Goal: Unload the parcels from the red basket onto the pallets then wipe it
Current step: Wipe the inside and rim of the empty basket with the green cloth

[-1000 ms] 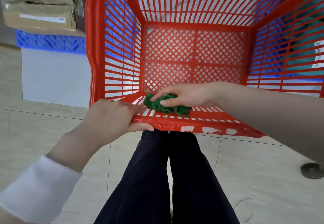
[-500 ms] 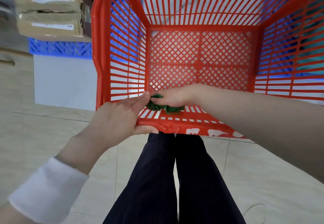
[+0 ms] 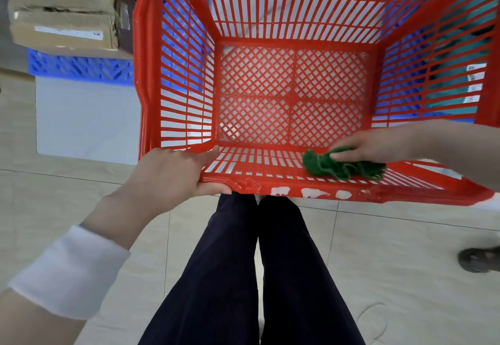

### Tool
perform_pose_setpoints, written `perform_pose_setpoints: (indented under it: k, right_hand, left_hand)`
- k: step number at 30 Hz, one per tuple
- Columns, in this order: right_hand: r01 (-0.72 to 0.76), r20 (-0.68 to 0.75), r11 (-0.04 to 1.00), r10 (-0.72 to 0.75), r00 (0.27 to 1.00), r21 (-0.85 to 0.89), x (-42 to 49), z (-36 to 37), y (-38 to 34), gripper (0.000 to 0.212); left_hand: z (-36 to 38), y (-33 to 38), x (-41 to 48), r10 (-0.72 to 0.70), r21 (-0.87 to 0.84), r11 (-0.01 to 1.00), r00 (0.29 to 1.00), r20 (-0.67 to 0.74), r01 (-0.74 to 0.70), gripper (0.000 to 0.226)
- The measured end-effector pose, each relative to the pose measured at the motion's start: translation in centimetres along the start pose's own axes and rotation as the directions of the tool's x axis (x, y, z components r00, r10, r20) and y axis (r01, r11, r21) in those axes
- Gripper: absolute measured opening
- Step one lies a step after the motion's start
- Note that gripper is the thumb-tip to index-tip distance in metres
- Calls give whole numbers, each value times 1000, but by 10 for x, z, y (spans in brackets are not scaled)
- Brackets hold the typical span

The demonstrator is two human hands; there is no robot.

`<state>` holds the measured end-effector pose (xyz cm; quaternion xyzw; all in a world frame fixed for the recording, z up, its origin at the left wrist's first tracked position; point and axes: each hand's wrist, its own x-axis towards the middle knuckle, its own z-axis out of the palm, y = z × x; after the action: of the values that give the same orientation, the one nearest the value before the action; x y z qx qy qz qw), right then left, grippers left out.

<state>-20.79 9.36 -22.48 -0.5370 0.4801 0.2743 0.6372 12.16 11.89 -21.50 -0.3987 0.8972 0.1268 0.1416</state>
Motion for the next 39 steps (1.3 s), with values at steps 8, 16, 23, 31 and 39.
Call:
perform_pose_setpoints:
  k: [8, 16, 23, 31, 39]
  right_hand:
    - [77, 66, 979, -91, 994, 186, 17, 23, -55, 51]
    - [-63, 36, 996, 61, 998, 61, -15, 12, -8, 33]
    - [-243, 30, 970, 243, 970, -19, -12, 3, 25, 49]
    - [-130, 116, 988, 139, 984, -79, 53, 12, 2, 55]
    - [-117, 20, 991, 118, 993, -65, 39, 6, 21, 51]
  left_hand:
    - [3, 0, 0, 0, 24, 1000, 1000, 22, 0, 93]
    - [5, -1, -2, -23, -54, 998, 998, -57, 20, 97]
    - [0, 2, 0, 33, -11, 999, 995, -94, -34, 88]
    - [1, 2, 0, 29, 18, 999, 994, -102, -27, 87]
    - [6, -1, -2, -8, -33, 999, 997, -71, 6, 93]
